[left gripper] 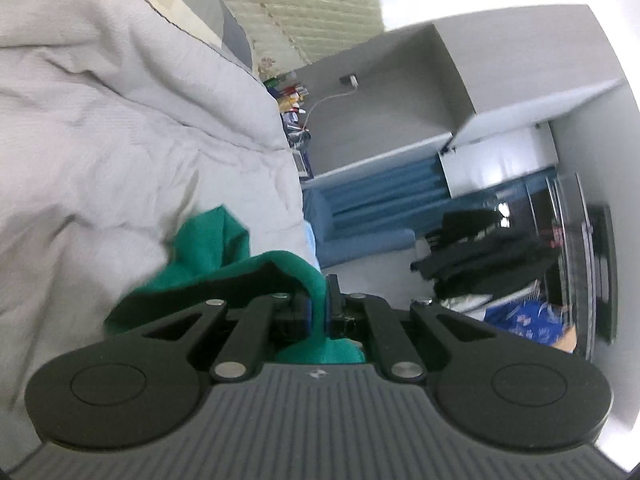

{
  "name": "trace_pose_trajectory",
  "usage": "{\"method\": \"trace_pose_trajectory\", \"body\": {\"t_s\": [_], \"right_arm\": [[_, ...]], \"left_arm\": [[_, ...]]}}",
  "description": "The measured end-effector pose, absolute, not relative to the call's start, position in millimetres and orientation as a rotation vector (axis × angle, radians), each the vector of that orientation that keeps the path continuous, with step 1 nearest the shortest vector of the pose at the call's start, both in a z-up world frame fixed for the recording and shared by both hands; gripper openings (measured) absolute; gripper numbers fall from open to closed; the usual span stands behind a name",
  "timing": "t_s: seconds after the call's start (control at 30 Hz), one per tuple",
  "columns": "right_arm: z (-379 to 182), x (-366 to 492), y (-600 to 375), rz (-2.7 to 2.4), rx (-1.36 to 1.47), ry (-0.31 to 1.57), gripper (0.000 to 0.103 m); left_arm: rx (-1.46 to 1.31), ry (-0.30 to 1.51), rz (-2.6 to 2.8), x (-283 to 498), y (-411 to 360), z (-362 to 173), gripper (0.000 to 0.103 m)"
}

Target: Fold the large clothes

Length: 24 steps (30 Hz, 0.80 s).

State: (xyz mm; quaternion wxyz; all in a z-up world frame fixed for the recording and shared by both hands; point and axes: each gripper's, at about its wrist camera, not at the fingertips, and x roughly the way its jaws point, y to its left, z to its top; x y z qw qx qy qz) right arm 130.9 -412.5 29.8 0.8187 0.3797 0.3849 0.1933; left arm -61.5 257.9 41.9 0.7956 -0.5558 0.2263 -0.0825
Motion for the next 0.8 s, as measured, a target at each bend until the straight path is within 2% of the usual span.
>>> {"method": "trace_pose_trajectory", "body": {"t_s": [0.17, 0.33, 0.53, 0.8], "right_arm": [[3, 204, -397, 0.289, 0.882, 0.837, 0.013], [-46, 269, -391, 0.195, 0.966, 0.893, 0.013], [-106, 315, -387, 0.150, 0.998, 0.936, 0.013], [-157, 337, -391, 0.194, 1.056, 0.921, 0.013]], "left_arm": [[-1.180, 0.550, -0.080, 33, 263, 31, 0.007], [-1.181, 0.561, -0.023, 106, 265, -6, 0.007], [-1.072, 0.559, -0.034, 160, 264, -56, 0.007], [-1.025, 0.627, -0.008, 207, 269, -115, 0.007]]}}
